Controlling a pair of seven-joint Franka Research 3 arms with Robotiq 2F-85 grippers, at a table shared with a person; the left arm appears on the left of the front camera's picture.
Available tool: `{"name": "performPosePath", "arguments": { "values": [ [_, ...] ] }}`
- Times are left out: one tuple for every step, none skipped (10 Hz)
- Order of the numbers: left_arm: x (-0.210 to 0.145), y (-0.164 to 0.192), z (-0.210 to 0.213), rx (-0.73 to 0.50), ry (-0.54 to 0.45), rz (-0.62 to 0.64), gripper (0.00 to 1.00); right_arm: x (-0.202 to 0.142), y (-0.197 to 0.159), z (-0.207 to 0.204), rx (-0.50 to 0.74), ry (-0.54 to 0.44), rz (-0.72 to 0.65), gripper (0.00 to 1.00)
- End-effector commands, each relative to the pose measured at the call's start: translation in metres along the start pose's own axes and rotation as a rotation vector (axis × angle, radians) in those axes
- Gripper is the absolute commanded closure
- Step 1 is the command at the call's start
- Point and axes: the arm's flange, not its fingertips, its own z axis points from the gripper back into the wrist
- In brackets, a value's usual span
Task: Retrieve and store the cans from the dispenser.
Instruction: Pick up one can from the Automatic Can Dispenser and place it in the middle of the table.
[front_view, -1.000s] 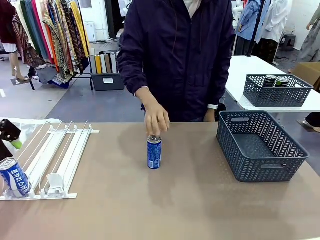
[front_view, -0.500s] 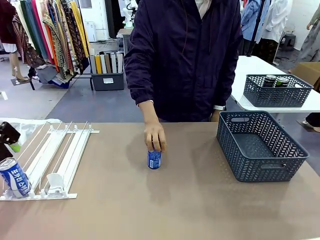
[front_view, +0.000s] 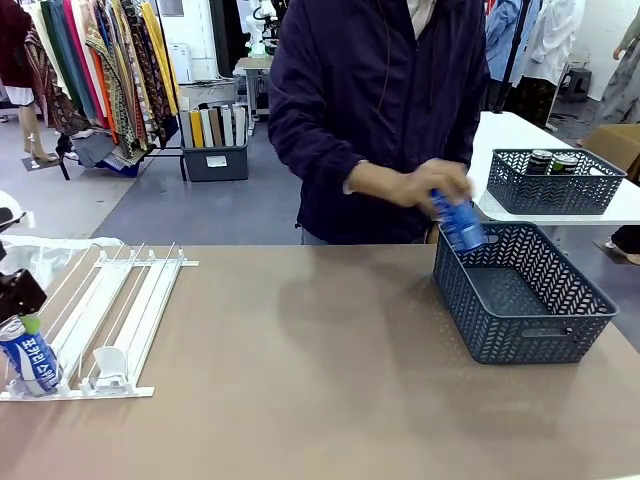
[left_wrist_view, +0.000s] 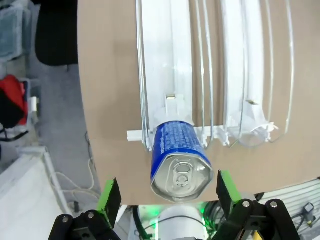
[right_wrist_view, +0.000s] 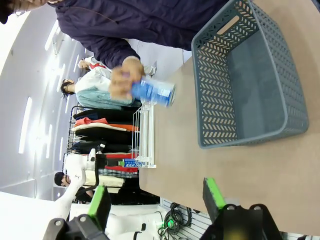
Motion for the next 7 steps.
{"name": "performPosePath", "arguments": {
  "values": [
    [-0.006, 0.000, -0.011, -0.002, 0.038, 0.019, 0.00, 0.001, 0.001, 0.001, 0.013, -0.004, 0.018, 0.00],
    [-0.007, -0.001, -0.017, -0.011, 0.051, 0.014, 0.00, 0.001, 0.001, 0.001, 0.013, -0.004, 0.018, 0.00],
    [-0.007, -0.003, -0.023, -0.034, 0.057, 0.002, 0.00, 0.001, 0.001, 0.001, 0.013, -0.004, 0.018, 0.00],
    [-0.007, -0.005, -0.027, -0.040, 0.051, 0.002, 0.00, 0.001, 0.001, 0.001, 0.013, -0.004, 0.018, 0.00],
    [-0.007, -0.005, -0.028, -0.056, 0.055, 0.002, 0.00, 0.001, 0.001, 0.001, 0.013, -0.004, 0.018, 0.00],
    [-0.007, -0.005, -0.029, -0.073, 0.061, 0.005, 0.00, 0.001, 0.001, 0.001, 0.013, -0.004, 0.018, 0.00],
    [-0.007, -0.005, -0.030, -0.085, 0.056, 0.010, 0.00, 0.001, 0.001, 0.001, 0.013, -0.004, 0.018, 0.00]
  ]
}}
